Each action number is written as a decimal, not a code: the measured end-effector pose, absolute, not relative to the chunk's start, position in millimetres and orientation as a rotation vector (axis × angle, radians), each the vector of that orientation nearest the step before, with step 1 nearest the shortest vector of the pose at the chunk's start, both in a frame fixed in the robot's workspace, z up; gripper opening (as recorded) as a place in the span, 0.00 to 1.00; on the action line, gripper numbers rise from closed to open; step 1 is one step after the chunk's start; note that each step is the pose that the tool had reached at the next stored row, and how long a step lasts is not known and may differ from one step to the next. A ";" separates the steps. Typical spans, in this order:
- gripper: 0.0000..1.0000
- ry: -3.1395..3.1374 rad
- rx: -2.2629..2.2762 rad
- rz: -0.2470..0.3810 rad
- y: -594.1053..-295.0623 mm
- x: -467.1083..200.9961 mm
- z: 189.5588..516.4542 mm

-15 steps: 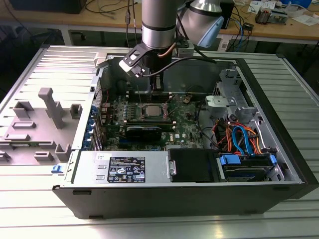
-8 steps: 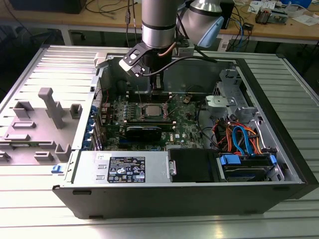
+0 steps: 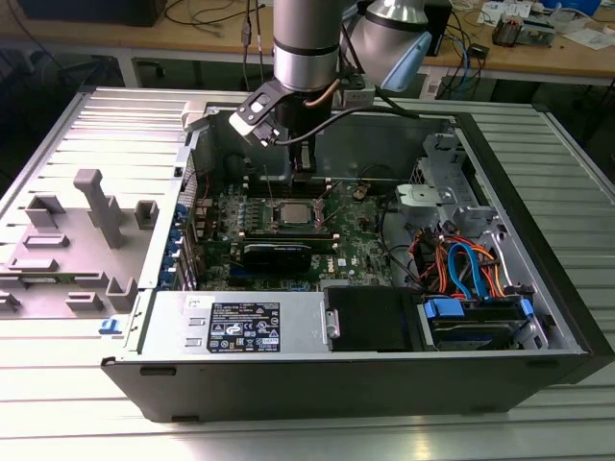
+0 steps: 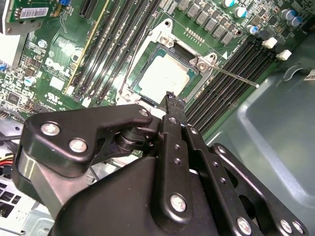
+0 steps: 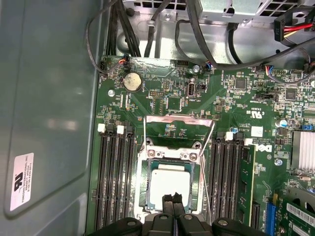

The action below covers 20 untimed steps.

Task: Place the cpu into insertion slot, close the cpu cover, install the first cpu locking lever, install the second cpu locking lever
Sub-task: 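Close the cpu cover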

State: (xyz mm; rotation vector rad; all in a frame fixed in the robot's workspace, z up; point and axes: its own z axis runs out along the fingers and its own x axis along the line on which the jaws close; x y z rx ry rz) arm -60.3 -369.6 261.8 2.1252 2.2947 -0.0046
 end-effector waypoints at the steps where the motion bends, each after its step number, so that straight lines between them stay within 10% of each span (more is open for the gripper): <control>1: 0.11 2.295 2.125 -0.004 -369.5 -60.2 262.1; 20: 0.11 2.295 2.125 -0.004 -369.5 -60.3 266.2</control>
